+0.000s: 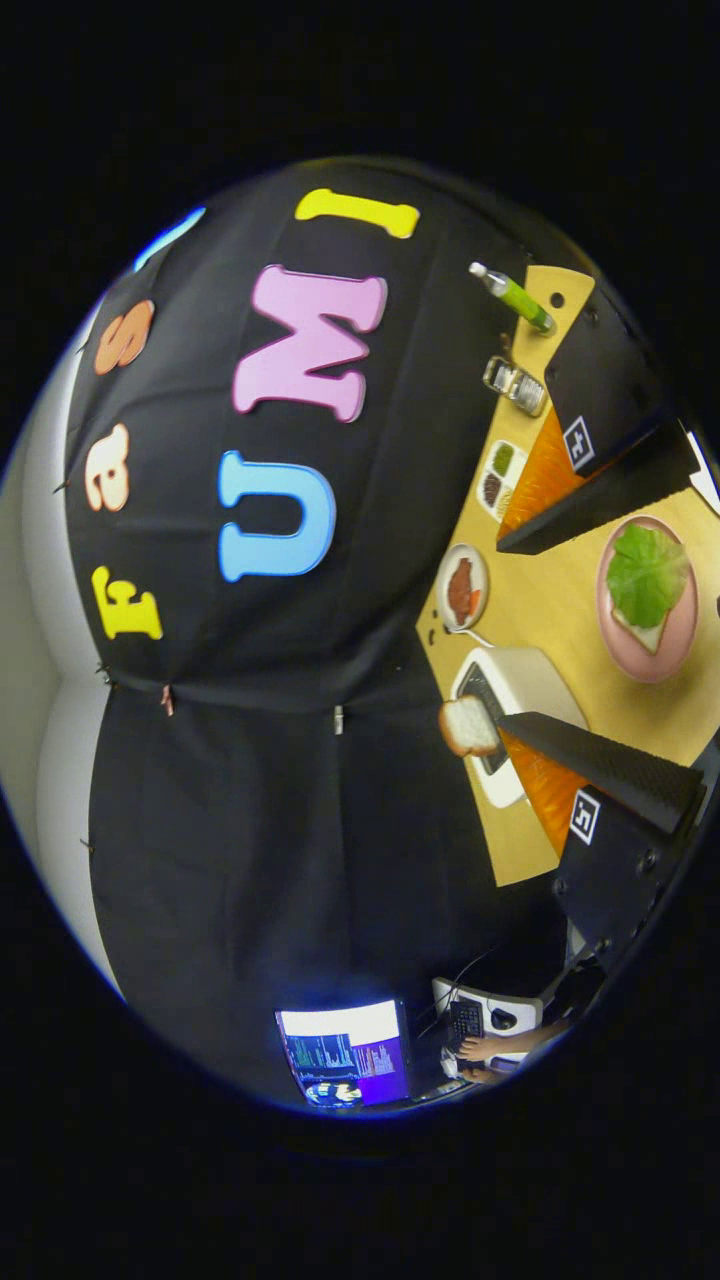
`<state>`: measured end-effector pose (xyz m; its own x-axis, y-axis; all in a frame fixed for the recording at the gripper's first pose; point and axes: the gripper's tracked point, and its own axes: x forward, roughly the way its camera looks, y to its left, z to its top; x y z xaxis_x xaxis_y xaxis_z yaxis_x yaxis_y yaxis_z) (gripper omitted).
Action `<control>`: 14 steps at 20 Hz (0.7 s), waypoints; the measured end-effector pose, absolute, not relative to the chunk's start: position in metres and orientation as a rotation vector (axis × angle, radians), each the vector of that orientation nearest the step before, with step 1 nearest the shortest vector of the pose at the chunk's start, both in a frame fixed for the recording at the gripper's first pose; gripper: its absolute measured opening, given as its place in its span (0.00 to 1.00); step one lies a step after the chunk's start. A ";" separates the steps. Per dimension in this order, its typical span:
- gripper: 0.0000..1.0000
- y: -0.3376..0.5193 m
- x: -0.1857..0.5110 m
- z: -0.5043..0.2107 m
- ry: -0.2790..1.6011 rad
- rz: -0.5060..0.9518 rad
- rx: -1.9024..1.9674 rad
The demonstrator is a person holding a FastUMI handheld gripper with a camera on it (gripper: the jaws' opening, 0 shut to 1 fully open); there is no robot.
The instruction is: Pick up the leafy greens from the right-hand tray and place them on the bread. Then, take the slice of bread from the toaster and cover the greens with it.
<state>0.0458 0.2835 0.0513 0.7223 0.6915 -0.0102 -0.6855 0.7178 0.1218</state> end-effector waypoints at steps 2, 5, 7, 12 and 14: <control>0.98 0.297 0.041 0.090 -0.026 0.772 0.120; 0.98 0.329 0.030 0.126 -0.095 0.822 0.121; 0.98 0.357 0.025 0.134 -0.090 0.860 0.128; 0.98 0.423 0.033 0.122 0.024 0.899 0.164; 0.98 0.449 0.043 0.098 0.109 0.893 0.174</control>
<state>0.0430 0.4491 0.0981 0.6228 0.7821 -0.0218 -0.7644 0.6142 0.1963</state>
